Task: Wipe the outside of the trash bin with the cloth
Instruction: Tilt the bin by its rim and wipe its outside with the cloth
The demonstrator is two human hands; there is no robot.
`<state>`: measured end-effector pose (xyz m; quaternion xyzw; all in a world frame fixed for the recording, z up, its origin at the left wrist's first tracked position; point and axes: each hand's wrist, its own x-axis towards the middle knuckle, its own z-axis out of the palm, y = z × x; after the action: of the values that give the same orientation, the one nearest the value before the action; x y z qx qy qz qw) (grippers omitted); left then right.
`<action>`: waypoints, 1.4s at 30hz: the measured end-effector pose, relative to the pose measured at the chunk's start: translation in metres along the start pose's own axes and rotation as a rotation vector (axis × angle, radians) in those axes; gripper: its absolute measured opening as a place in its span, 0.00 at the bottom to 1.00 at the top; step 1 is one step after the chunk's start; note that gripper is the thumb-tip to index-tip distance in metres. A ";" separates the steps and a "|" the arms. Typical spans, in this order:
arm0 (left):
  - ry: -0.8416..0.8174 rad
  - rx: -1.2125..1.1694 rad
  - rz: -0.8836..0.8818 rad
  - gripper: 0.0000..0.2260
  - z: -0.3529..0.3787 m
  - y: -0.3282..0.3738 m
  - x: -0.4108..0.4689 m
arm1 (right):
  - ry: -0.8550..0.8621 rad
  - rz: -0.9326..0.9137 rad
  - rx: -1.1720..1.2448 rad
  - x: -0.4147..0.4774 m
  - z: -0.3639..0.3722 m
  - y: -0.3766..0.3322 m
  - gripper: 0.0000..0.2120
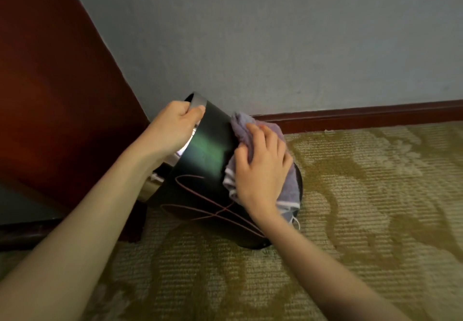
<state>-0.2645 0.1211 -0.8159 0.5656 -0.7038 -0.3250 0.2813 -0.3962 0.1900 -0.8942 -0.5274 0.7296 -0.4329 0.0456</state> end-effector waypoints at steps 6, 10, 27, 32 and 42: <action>-0.012 0.002 0.029 0.24 -0.001 -0.004 -0.003 | -0.024 -0.001 0.017 0.002 -0.001 0.010 0.19; -0.022 0.004 0.042 0.23 0.001 0.001 -0.005 | -0.135 0.139 0.070 0.031 0.001 0.023 0.15; -0.044 -0.007 -0.013 0.19 -0.012 -0.009 0.016 | -0.102 0.147 -0.023 0.010 -0.003 0.037 0.18; 0.026 -0.010 -0.078 0.18 -0.019 -0.023 0.012 | 0.013 0.010 -0.116 -0.025 0.002 0.031 0.23; 0.248 0.072 0.060 0.17 -0.008 -0.006 -0.012 | -0.119 0.066 -0.010 0.029 0.003 0.048 0.16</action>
<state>-0.2525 0.1308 -0.8161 0.5900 -0.6911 -0.2186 0.3555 -0.4427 0.1683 -0.9170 -0.5281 0.7447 -0.3955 0.1007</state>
